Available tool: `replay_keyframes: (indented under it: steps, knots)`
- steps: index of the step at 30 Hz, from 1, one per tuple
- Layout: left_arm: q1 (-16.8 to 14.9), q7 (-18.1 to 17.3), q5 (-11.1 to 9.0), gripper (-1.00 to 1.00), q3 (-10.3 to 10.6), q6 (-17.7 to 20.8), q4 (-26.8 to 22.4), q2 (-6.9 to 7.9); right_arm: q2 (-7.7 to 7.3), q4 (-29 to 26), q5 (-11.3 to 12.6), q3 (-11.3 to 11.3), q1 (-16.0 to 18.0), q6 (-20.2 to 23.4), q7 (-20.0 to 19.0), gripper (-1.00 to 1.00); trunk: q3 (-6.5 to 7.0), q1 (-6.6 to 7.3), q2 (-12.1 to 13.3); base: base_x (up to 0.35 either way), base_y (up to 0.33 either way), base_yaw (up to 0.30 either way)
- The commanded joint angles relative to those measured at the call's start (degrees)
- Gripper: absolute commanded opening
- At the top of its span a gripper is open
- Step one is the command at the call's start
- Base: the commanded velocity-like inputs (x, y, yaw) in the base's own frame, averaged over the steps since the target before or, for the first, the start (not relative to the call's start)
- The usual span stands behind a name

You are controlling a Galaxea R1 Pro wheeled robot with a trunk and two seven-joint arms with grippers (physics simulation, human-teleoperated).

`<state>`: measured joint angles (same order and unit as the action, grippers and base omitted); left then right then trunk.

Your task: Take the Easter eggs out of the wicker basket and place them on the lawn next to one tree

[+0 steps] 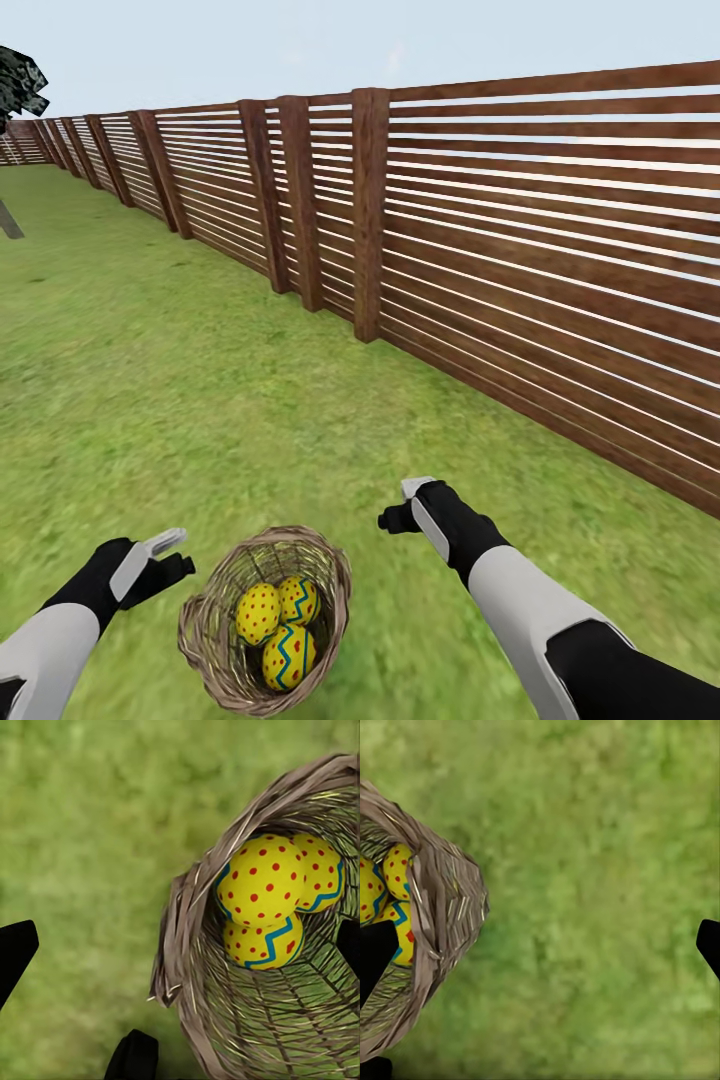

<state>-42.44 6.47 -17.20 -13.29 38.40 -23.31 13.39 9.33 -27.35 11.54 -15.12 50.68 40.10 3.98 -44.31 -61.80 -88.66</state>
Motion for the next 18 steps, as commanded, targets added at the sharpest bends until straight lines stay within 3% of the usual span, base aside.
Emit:
replay_keyframes:
  steps: [1, 10, 11, 13, 18]
  knots:
    - [-0.02, 0.48, -0.59, 1.00, -0.17, 0.28, -0.12, -0.06, -0.07, -0.07, 0.59, -0.35, 0.04, 0.19, 0.42, 1.00, -0.05, 0.00, -0.02, 0.000, 0.003, 0.000]
    - [-0.02, 0.48, -0.47, 1.00, 0.00, 0.18, -0.15, -2.02, -0.17, -0.07, 0.59, -0.35, 0.04, 0.20, 0.41, 1.00, -0.05, 0.00, -0.02, 0.000, 0.000, 0.000]
    - [-0.02, 0.48, -0.42, 1.00, 1.45, 0.18, -0.03, -2.63, -0.19, -0.09, 0.59, -0.35, 0.04, 0.22, 0.41, 1.00, -0.23, -0.22, -0.43, 0.000, 0.000, 0.000]
    - [-0.02, 0.48, -0.45, 1.00, 2.43, 0.18, 0.15, -2.71, -0.22, -0.11, 0.59, -0.35, 0.04, 0.23, 0.41, 1.00, -0.59, -0.66, -1.23, 0.000, 0.000, 0.000]
    - [-0.02, 0.48, -0.46, 1.00, 3.11, 0.18, 0.32, -2.69, -0.35, -0.15, 0.65, -0.35, 0.04, 0.24, 0.35, 1.00, -1.48, -1.75, -3.23, 0.000, 0.000, 0.000]
